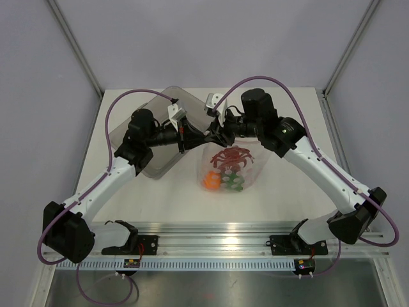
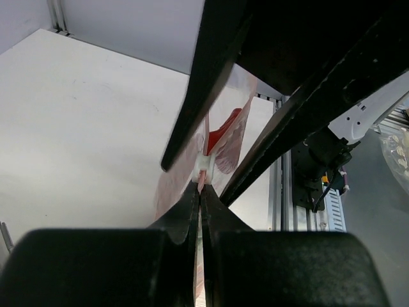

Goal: Place the food in the zip-top bag and seal the zipper
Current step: Zip the zipper food storage bag at the center of the board.

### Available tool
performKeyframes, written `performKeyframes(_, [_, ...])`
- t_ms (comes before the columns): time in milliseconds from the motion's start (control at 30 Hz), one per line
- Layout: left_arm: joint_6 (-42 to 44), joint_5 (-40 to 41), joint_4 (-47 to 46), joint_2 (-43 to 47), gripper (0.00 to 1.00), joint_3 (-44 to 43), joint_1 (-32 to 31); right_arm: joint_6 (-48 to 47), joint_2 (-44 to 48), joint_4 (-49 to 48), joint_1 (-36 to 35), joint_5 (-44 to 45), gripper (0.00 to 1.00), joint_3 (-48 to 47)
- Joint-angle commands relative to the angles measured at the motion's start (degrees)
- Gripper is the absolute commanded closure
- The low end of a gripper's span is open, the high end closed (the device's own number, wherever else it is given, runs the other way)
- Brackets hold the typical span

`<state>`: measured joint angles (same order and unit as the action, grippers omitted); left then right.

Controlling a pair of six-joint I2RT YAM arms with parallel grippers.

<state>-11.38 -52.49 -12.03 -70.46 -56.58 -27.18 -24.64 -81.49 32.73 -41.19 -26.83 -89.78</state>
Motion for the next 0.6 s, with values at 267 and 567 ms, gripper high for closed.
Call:
performKeyframes(267, [1.4, -2.2, -1.9, 1.6, 1.00, -3.0, -0.2, 1.2, 2.4, -3.3, 0.1, -1.1, 0.74, -0.8])
performKeyframes(567, [1.8, -2.9, -1.0, 0.6, 1.00, -3.6, -0.2, 1.3, 3.5, -3.4, 0.2, -0.4, 0.68, -0.2])
